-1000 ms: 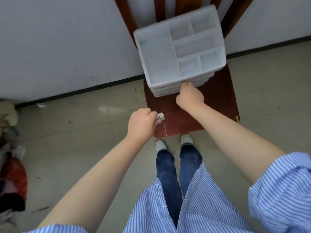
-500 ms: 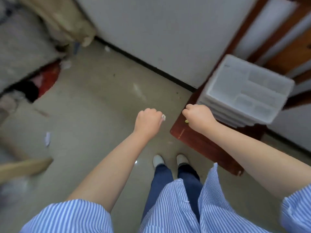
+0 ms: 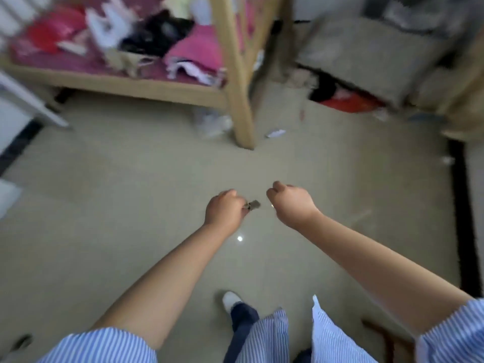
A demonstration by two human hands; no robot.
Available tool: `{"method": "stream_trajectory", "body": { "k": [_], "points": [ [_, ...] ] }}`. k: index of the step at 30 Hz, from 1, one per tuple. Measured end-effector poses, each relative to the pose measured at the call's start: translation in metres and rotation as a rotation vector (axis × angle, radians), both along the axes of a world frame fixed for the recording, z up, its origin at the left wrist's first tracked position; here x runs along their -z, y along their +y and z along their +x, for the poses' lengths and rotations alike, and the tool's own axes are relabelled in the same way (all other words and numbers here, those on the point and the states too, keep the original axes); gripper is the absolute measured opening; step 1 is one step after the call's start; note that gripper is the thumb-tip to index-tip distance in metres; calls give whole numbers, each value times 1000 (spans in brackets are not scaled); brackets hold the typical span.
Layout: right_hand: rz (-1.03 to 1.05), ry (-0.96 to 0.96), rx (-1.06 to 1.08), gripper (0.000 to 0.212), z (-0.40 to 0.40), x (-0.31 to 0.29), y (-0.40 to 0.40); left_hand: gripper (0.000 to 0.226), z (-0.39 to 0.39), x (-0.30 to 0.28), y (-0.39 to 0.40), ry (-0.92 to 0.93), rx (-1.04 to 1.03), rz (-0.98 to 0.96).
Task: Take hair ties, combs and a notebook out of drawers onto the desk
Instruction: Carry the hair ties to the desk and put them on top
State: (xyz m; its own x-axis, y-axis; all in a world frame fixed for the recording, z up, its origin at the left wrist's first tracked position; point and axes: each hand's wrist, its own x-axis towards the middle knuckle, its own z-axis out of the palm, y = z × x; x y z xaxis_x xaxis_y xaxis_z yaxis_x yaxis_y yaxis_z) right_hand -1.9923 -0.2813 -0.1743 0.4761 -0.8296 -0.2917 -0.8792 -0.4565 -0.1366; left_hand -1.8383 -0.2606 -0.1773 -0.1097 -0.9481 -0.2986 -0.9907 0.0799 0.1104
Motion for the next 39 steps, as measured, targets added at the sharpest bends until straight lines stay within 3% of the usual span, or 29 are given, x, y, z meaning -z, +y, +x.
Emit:
{"method": "stream_trajectory", "body": {
  "k": [4, 7, 12, 13, 15, 19, 24, 33, 39],
  "points": [
    [-15, 15, -239, 26, 158, -16, -38, 24, 151, -15, 5, 195, -303, -22],
    [-11, 21, -378, 13, 266, -27, -64, 25, 255, -23, 11, 252, -512, -71],
    [12, -90, -514, 8, 424, -43, -106, 27, 401, -30, 5, 276, -771, -150],
    [14, -106, -547, 15, 452, -43, -116, 34, 427, -30, -2, 268, -801, -162],
    [8, -107, -601, 24, 511, -40, -140, 38, 482, -29, -20, 234, -836, -158],
    [-38, -104, -690, 19, 642, -31, -209, 23, 605, -30, -84, 114, -826, -178],
    [-101, -102, -800, 19, 811, -47, -297, 33, 757, -50, -161, -25, -861, -181],
    [-162, -215, -965, 13, 1114, -77, -394, 27, 1023, -78, -244, -82, -1014, -248],
    [-144, -257, -933, 18, 1306, -93, -455, 32, 1221, -95, -297, -84, -1071, -316]
  ]
}}
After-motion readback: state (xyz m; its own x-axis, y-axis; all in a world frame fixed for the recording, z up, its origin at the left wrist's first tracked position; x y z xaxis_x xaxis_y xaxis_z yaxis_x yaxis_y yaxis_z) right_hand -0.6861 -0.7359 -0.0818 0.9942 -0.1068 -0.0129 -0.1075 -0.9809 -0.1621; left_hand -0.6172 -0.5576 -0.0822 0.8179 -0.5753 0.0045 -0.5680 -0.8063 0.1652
